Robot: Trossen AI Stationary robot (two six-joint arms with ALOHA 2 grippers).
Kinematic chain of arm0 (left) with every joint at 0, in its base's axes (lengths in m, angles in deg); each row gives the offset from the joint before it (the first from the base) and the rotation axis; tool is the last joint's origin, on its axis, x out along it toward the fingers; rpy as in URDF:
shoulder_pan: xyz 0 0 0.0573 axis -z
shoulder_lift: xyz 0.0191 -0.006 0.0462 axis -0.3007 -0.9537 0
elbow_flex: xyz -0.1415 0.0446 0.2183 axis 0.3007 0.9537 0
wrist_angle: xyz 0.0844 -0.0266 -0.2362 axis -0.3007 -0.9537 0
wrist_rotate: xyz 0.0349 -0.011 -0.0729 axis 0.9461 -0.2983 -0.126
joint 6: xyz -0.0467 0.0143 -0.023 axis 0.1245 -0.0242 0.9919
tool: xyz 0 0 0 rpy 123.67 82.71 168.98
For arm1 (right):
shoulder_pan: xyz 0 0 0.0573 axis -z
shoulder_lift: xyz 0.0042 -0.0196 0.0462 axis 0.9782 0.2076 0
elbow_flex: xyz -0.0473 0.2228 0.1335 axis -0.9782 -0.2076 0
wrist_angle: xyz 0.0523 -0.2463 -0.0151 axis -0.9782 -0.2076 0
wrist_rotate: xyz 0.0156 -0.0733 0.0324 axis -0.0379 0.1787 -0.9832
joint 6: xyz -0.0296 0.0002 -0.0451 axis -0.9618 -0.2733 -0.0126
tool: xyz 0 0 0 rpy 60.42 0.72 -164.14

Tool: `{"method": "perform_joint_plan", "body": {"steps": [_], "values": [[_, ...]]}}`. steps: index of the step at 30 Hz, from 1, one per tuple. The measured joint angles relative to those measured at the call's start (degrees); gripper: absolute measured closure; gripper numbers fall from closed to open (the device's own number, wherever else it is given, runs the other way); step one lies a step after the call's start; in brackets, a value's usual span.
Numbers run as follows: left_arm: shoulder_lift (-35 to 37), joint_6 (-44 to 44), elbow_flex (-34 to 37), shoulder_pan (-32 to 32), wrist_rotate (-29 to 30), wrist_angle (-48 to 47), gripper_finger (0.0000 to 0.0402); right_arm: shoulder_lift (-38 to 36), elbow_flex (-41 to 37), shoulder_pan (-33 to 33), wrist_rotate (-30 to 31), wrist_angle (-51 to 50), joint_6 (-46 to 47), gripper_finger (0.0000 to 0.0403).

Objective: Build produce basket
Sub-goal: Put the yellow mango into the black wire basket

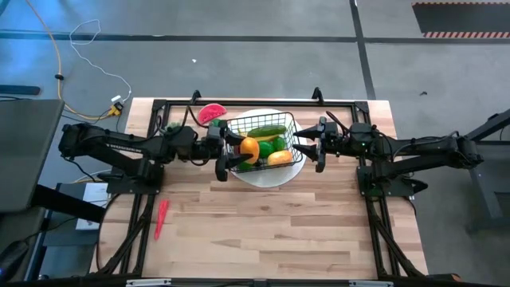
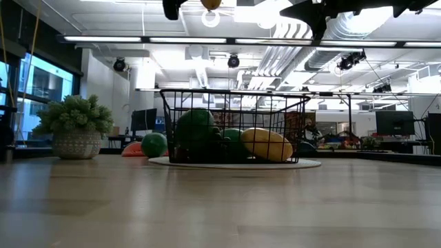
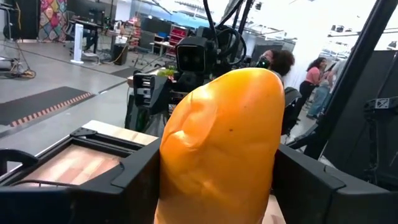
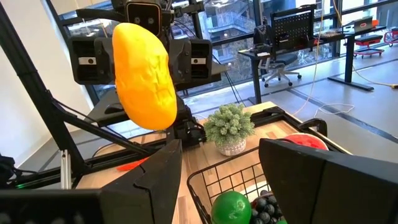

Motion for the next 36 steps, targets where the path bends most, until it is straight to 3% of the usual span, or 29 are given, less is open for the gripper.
{"method": "perform_joint_plan", "body": {"steps": [5,14,19,26,36], "values": [[-0.04,3.21,-2.0,-0.57,4.2,-4.23,0.0157,0.0,0.0,-0.01,0.0,0.0,0.0,0.0206],[-6.89,3.51,-20.93,-10.98,8.84,-39.88,0.0157,0.0,-0.01,0.01,0.0,-0.01,1.49,0.0206],[-14.0,-1.62,-25.21,-15.39,9.45,-55.99,0.0157,0.0,0.01,-0.01,0.0,-0.22,1.49,0.0206],[-22.64,-10.47,-25.27,-17.55,3.72,-57.82,0.0157,0.0,0.0,0.01,0.0,-0.35,1.49,0.0206],[-29.01,-11.57,-25.35,-17.68,6.34,-57.4,0.0157,0.11,0.01,0.01,0.0,-1.31,1.49,0.0206]]}}
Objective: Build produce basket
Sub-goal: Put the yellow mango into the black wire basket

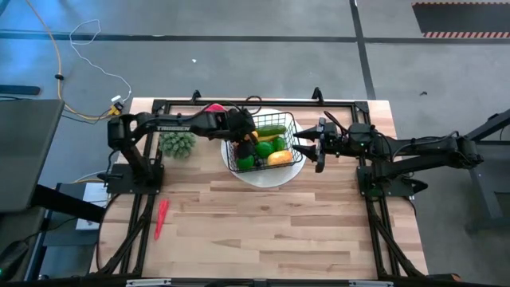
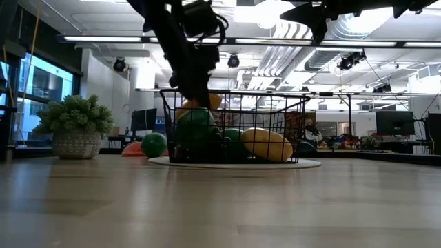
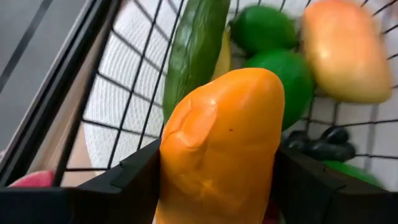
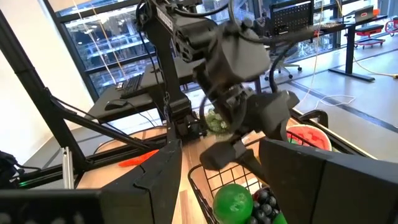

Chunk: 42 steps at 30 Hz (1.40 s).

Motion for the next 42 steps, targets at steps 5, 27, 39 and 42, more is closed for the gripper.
{"method": "perform_joint_plan", "body": {"steps": [5,27,39,42], "values": [[-2.64,-1.32,0.0,-0.26,0.73,0.2,0.0157,0.0,-0.01,-0.01,0.01,-0.07,0.02,0.0206],[-5.02,-5.1,-0.07,-0.31,4.77,0.09,0.0156,0.0,0.0,-0.02,0.0,-0.66,2.1,0.0206],[-4.91,-4.04,0.02,-0.31,5.51,-0.19,0.0086,0.0,0.0,-0.02,0.0,-0.66,2.14,0.0206],[-3.68,-4.04,-0.12,-0.29,4.78,-0.35,0.0068,0.0,0.0,-0.01,0.01,-0.66,2.14,0.0206]]}}
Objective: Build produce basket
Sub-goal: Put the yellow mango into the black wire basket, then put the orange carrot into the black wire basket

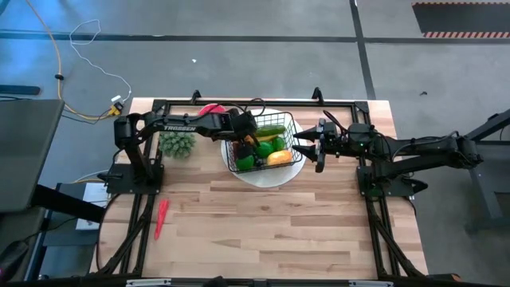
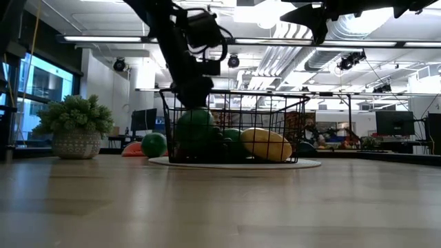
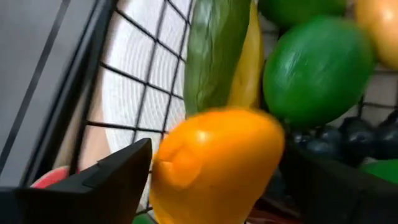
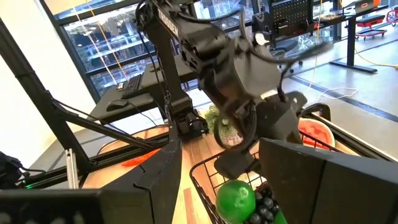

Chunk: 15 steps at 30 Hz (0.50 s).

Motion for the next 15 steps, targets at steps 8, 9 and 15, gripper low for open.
{"method": "perform_joint_plan", "body": {"steps": [8,9,15], "values": [[4.82,-3.8,-8.96,0.1,-4.76,-6.18,0.0049,0.02,0.0,0.01,0.01,0.03,-0.16,0.0206],[5.73,-3.84,-10.37,0.26,-6.22,-6.8,0.005,0.02,0.0,-0.01,0.0,0.05,-0.16,0.0206],[14.6,5.16,-12.4,2.27,-17.08,-8.24,0.0049,0.02,0.0,0.01,0.01,0.54,-0.6,0.0206]]}}
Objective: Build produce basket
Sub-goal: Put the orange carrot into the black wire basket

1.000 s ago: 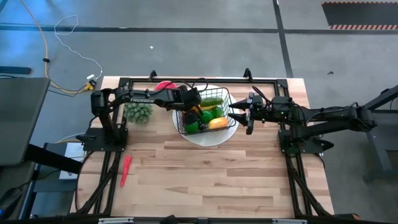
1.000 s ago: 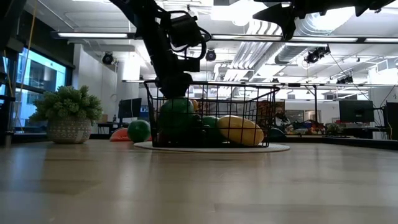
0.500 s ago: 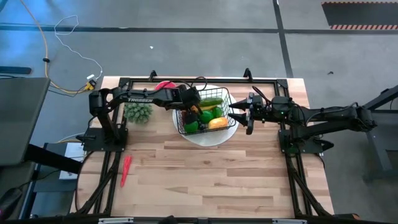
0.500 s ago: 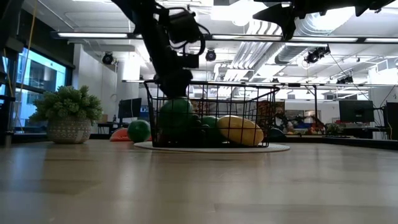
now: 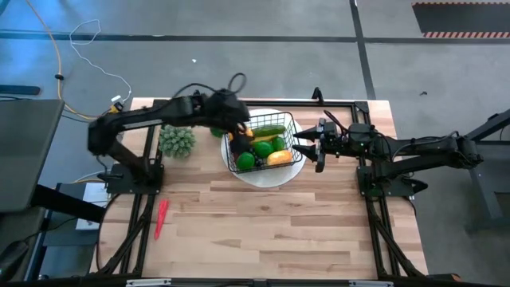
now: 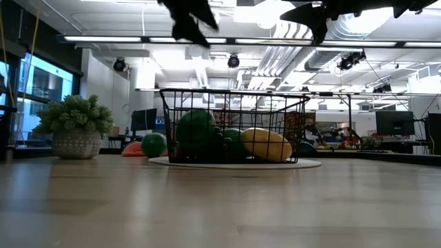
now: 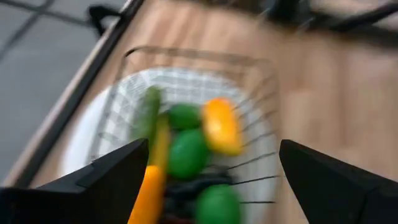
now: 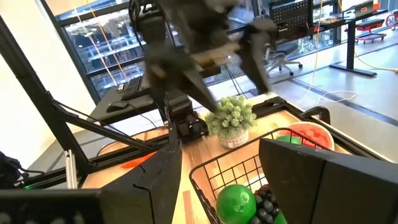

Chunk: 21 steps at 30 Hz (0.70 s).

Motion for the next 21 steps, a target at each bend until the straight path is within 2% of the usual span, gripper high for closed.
{"method": "perform_joint_plan", "body": {"steps": [3,6,11,15,18,21], "values": [[5.76,2.72,3.08,2.61,-3.64,3.62,0.0049,0.0,0.0,-0.01,0.0,-0.02,-0.73,0.0206],[12.47,2.82,10.88,7.07,-3.07,13.67,0.005,0.0,0.0,0.0,0.0,-0.02,-1.08,0.0206],[22.35,6.23,29.29,14.41,6.99,36.67,0.005,0.0,0.0,0.0,0.0,-0.04,-1.1,0.0206],[27.08,9.94,42.68,18.25,13.78,55.79,0.005,0.0,0.0,0.0,0.0,-0.02,-1.1,0.0206],[28.55,13.96,50.03,19.38,15.31,67.18,0.005,0.0,0.0,-0.01,0.0,0.37,-1.15,0.0206],[28.9,16.89,53.78,19.31,15.35,71.91,0.005,0.0,0.0,-0.02,0.0,0.42,-2.13,0.0206]]}}
